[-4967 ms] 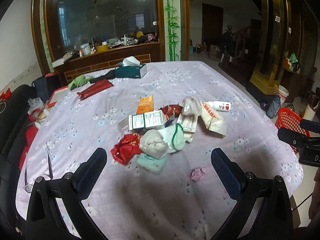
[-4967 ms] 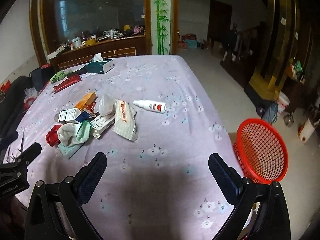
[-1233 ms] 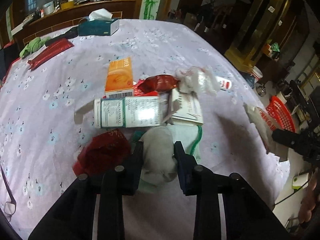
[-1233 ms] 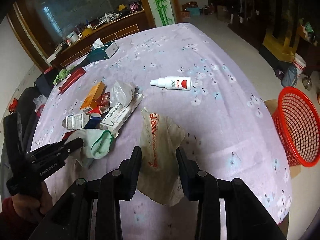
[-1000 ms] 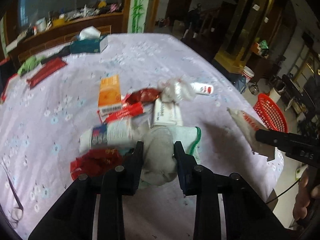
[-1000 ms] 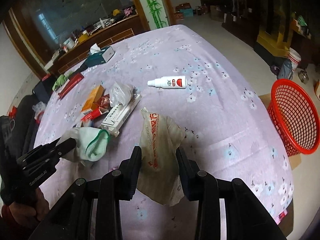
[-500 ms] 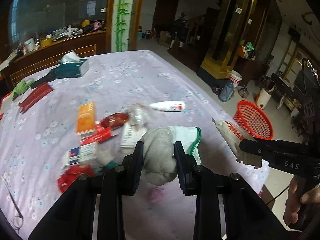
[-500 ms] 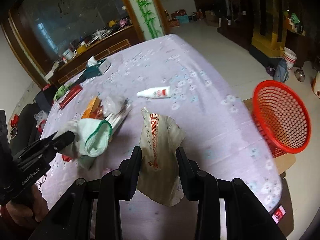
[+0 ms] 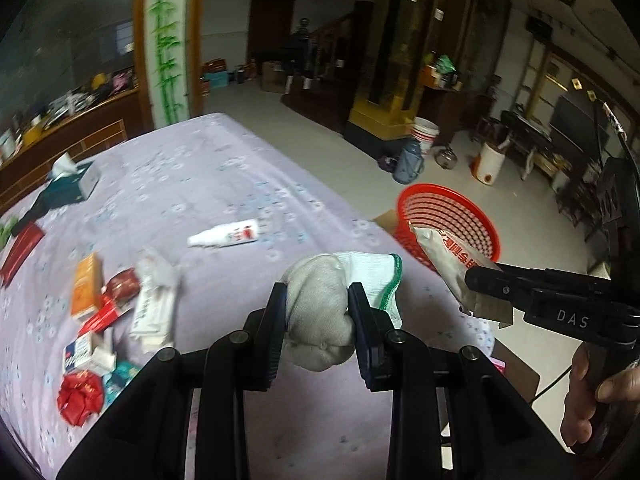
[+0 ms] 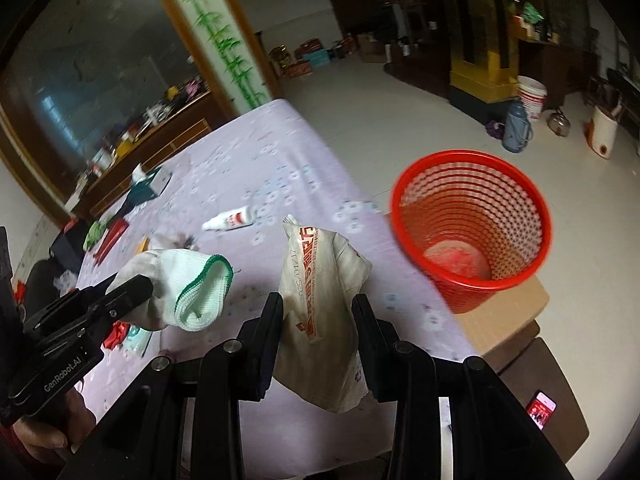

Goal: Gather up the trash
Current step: 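Carry both items to the red basket and open the right gripper over it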

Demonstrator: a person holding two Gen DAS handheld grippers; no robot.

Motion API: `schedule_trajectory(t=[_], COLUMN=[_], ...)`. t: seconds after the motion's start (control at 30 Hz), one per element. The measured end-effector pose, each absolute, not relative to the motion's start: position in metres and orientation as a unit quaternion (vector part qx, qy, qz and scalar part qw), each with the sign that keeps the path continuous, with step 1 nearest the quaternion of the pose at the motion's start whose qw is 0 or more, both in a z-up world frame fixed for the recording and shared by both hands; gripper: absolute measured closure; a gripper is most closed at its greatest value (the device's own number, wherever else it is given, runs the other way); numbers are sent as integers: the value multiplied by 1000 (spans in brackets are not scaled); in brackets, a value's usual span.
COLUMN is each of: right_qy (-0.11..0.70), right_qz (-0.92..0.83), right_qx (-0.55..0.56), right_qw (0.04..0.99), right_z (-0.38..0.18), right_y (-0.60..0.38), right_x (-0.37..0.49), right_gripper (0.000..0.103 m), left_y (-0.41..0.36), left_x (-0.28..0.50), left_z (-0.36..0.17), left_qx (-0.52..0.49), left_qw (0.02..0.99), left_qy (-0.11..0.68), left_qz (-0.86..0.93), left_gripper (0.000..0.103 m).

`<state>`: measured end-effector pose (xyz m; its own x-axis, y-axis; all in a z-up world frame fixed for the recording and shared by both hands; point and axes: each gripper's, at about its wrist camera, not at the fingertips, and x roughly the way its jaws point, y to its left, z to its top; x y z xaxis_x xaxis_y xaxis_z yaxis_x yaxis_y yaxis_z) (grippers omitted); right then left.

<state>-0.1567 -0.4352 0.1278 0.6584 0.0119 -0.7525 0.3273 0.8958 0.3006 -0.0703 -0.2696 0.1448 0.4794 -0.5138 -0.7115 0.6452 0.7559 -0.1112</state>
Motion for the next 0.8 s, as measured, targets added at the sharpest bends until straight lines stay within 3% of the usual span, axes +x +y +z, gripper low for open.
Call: schedule_trajectory(t=[0.8], right_qy=[359], right_qz=[-155], right_qx=[294], right_qw=[872], right_z=[138], right_y=[-575], right_x=[-191], right_gripper=[64], left_y=[-420], left_x=[-72], left_z=[146], left_qx=[125], left_qw=[822], left_qy=[372], left_qz=[-413], left_gripper=[74])
